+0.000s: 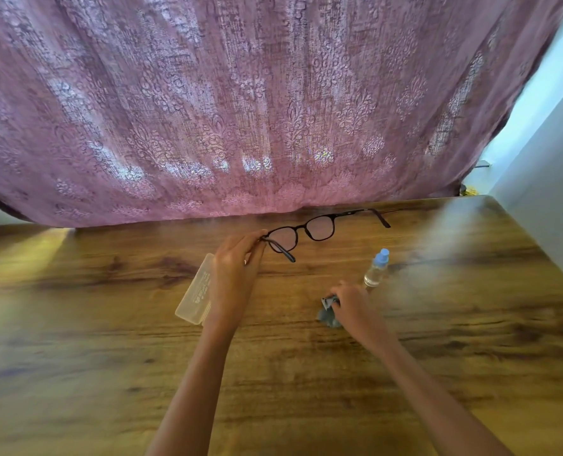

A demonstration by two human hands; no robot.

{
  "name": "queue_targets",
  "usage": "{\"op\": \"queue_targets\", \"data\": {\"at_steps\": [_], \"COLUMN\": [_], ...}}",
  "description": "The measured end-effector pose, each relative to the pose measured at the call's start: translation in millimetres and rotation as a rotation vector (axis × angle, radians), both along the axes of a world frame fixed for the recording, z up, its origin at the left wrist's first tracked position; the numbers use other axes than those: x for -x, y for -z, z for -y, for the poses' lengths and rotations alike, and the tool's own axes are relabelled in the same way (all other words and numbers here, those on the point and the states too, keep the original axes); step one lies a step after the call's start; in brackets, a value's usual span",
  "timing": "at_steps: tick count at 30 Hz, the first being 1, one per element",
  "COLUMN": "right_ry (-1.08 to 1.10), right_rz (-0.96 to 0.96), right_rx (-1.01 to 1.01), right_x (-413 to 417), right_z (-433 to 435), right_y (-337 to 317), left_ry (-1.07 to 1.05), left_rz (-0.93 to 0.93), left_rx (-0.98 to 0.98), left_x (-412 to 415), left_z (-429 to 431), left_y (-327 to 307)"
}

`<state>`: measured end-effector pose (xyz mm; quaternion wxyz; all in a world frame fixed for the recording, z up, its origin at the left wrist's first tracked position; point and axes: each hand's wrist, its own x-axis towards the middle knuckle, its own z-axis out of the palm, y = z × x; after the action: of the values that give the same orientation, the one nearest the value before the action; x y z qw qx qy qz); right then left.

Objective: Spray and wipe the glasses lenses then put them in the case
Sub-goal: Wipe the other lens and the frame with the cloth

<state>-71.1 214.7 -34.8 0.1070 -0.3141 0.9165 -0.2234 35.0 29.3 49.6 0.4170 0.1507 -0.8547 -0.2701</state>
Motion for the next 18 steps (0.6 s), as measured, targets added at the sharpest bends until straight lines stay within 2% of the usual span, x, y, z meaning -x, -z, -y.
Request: {"op": "queue_targets", "data": {"at_steps": [3, 7, 11, 14, 18], "right_ry": [0.0, -0.038, -0.031, -0.052, -0.069], "right_rz": [-0.014, -0.181, -0.292, -0.293, -0.418], "right_rx": [0.168, 0.561, 0.766, 0.779, 0.604], "right_x": [-2, -12, -17, -19, -18], "right_z": [4, 16, 34, 46, 56], "right_y": [-22, -69, -101, -109, -106], "left_ry": [0.004, 0.015, 0.029, 0.055, 0.058], "left_rz": [0.012, 0.008, 0.032, 0.042, 0.026], "left_rx": [-0.024, -0.067, -0.065, -0.061, -0.069], "left_x": [-1, -1, -2, -3, -2], "left_z": [-1, -5, -12, -16, -18], "left_y": [-1, -5, -12, -16, -16]}}
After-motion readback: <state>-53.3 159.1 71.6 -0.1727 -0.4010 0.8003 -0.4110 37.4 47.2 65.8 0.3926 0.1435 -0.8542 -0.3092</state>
